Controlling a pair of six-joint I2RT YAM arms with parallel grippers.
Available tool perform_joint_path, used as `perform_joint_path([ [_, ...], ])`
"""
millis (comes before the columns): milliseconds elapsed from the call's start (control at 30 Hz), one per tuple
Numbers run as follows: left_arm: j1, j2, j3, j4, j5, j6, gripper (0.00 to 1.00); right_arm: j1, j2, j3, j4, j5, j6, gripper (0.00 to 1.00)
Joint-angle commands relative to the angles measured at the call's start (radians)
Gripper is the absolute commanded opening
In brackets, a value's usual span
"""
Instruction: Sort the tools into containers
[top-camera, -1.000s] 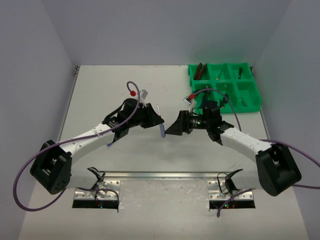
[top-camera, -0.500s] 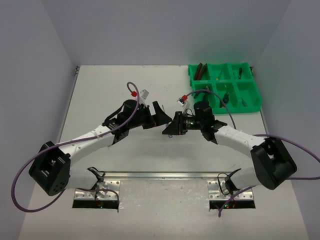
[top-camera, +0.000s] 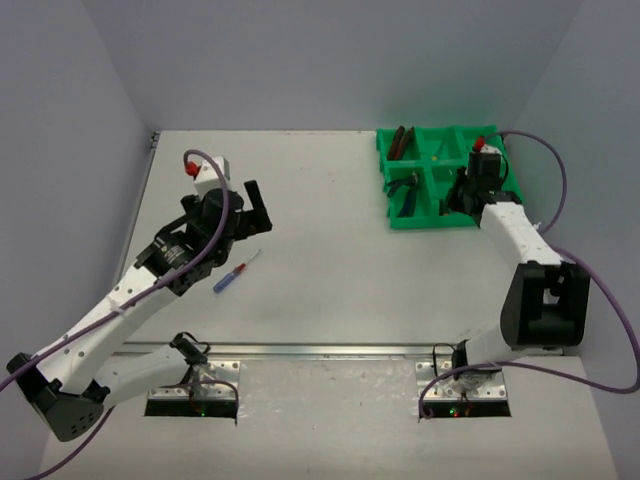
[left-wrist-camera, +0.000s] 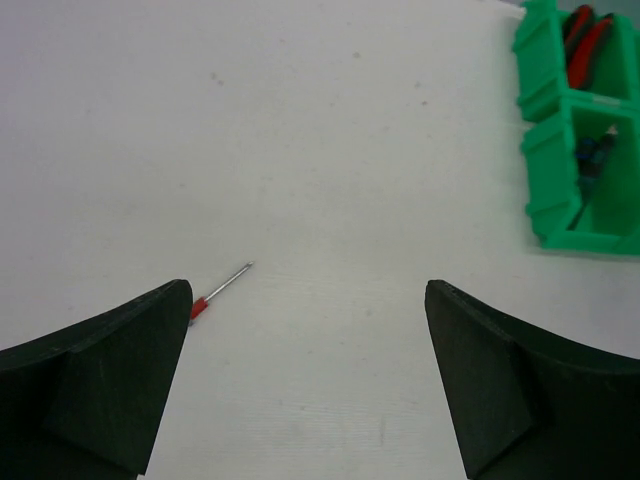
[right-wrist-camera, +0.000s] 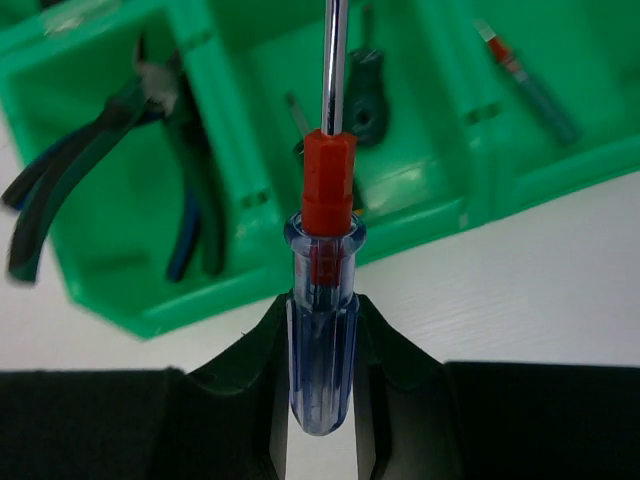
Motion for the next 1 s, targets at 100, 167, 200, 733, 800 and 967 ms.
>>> perform_joint_path([
  [100,0.003,0.050,-0.197,-0.084,-0.143,0.054,1.00,-0.171,0.333,0.484,-0.134,0.193,-0.210,0.01],
  [167,0.001,0.049,-0.197,-0.079,-0.117,0.058,1.00,-0.212,0.417,0.592,-0.192,0.177,-0.241,0.02],
  [200,0.001,0.044,-0.193,-0.075,-0.111,0.064,1.00,-0.225,0.477,0.660,-0.234,0.158,-0.257,0.03],
  [733,0.003,0.007,-0.214,-0.020,-0.054,0.093,1.00,-0.271,0.609,0.800,-0.347,0.090,-0.209,0.58],
  [800,0.002,0.010,-0.212,-0.020,-0.054,0.095,1.00,-0.267,0.594,0.796,-0.352,0.066,-0.191,0.72],
  [967,0.004,0.044,-0.194,-0.024,-0.087,0.102,1.00,-0.202,0.458,0.688,-0.347,0.006,-0.137,0.99],
])
